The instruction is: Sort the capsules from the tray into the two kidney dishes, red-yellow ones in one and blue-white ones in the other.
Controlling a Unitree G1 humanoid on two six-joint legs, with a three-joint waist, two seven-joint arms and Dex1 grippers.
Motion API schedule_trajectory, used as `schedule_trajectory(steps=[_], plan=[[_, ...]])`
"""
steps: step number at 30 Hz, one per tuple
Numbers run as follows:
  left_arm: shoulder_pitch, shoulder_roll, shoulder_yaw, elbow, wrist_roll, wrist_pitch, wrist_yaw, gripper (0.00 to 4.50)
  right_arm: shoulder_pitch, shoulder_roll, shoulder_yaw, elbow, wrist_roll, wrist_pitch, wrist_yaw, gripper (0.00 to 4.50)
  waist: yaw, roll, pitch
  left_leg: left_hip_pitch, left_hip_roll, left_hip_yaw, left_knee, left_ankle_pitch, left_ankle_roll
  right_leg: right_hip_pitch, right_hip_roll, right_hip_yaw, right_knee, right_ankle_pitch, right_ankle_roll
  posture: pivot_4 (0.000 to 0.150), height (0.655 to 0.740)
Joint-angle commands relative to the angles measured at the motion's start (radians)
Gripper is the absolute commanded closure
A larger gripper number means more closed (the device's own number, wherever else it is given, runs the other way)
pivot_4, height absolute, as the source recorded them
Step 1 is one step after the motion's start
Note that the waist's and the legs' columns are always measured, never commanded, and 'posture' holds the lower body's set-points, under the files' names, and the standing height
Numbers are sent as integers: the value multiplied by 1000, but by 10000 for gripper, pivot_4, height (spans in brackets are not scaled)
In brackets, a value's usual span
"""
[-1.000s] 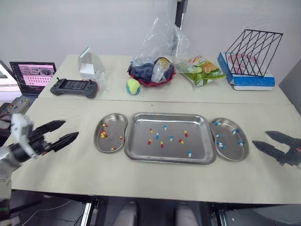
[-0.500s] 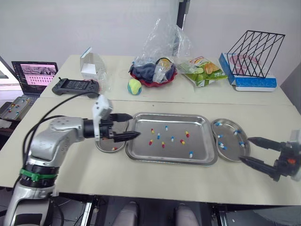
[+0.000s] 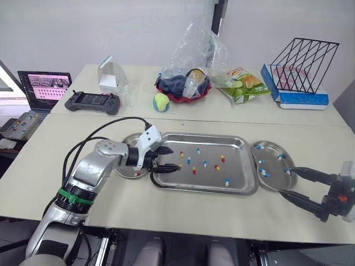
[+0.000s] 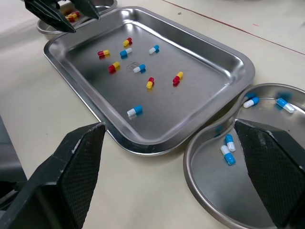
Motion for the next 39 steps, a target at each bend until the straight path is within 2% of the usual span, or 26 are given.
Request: schedule_trajectory(steps=[1, 2, 22, 31, 39], plan=[[-4, -45, -3, -5, 15, -3, 30, 24484, 5, 3, -29, -23, 7, -22, -6, 0, 1, 0, 0, 0, 0, 0, 0, 0, 0, 0, 0, 0, 0, 0, 0, 1500, 7391], [-3, -54, -5, -6, 19, 3, 38, 27915, 5, 4, -27, -26, 7, -23, -8, 0, 2, 0, 0, 0, 0, 0, 0, 0, 0, 0, 0, 0, 0, 0, 0, 1500, 7391], [35, -110, -24, -37, 66, 70, 130, 27915, -24, 4, -2, -3, -4, -39, -23, 0, 2, 0, 0, 0, 0, 0, 2, 0, 1, 1, 0, 0, 0, 0, 0, 1500, 7391], [34, -169, -76, -16, 145, 98, 226, 27915, -22, 19, -1, -18, 3, -37, -40, 0, 3, 0, 0, 0, 0, 0, 2, 0, 1, 1, 0, 0, 0, 0, 0, 1500, 7391], [41, -160, -97, -13, 182, 86, 221, 27915, -31, 16, 4, -16, 1, -38, -48, 0, 3, 0, 0, 0, 0, 0, 2, 0, 1, 2, 0, 0, -1, 0, 0, 1500, 7391]])
